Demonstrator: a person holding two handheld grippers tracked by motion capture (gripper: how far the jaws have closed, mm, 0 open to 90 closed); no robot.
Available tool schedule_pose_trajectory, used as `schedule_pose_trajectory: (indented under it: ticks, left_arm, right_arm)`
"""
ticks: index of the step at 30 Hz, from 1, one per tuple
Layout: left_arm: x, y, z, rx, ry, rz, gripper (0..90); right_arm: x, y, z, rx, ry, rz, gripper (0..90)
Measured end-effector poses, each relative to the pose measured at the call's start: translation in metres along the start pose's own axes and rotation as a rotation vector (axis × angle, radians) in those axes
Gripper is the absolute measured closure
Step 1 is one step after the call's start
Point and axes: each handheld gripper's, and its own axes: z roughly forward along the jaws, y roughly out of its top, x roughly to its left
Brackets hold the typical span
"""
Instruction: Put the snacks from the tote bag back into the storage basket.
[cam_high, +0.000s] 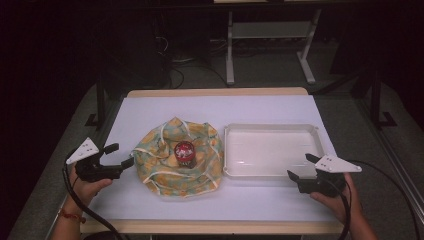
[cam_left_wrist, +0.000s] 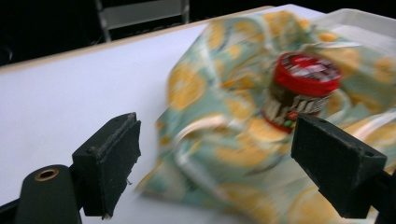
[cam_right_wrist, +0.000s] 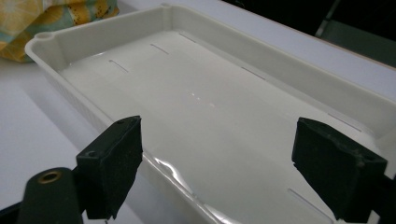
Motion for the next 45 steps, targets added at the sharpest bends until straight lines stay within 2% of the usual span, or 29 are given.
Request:
schedule_pose_trajectory:
  ticks: [1,3,5,6,10,11,18,24,30,33,41,45]
  left_arm:
    - [0.0,-0.001,0.002,0.012,0.007,0.0,15.3]
    - [-0.004,-0.002,0.004,0.031,0.01,0.034,15.7]
    - [-0.011,-0.004,0.006,0.052,0.027,0.09,17.4]
    - [-0.013,-0.006,0.007,0.072,0.031,0.105,17.8]
    - [-0.015,-0.011,0.008,0.094,0.018,0.098,20.3]
    - [-0.015,-0.012,0.005,0.079,0.009,0.071,20.4]
    - [-0.023,-0.005,0.008,0.062,-0.024,0.044,20.7]
    - [-0.029,-0.001,0.017,0.085,-0.046,0.064,19.7]
    - [-0.035,0.008,0.019,0.091,-0.066,0.064,18.0]
    - [-0.038,0.014,0.02,0.099,-0.062,0.074,17.8]
    - [-0.048,0.03,0.026,0.11,-0.107,0.095,16.9]
    - [-0.052,0.037,0.03,0.122,-0.123,0.119,16.8]
  right_arm:
    - [0.0,0.001,0.0,-0.005,0.001,-0.003,15.6]
    - [-0.001,0.002,0.002,-0.007,0.004,-0.005,15.7]
    - [-0.001,0.002,0.004,-0.005,0.004,-0.01,15.6]
    - [-0.001,0.003,0.005,-0.004,0.005,-0.012,15.6]
    - [0.001,0.009,0.009,-0.014,0.01,-0.023,15.6]
    - [0.002,0.009,0.009,-0.013,0.011,-0.029,15.6]
    - [0.003,0.01,0.014,-0.009,0.018,-0.037,15.6]
    - [0.002,0.007,0.012,0.001,0.009,-0.036,15.6]
    - [0.005,0.006,0.011,0.013,0.008,-0.039,15.6]
    - [0.006,0.005,0.012,0.02,0.01,-0.04,15.6]
    - [0.006,0.005,0.013,0.026,0.016,-0.038,15.6]
    - [0.006,0.005,0.013,0.027,0.018,-0.039,15.6]
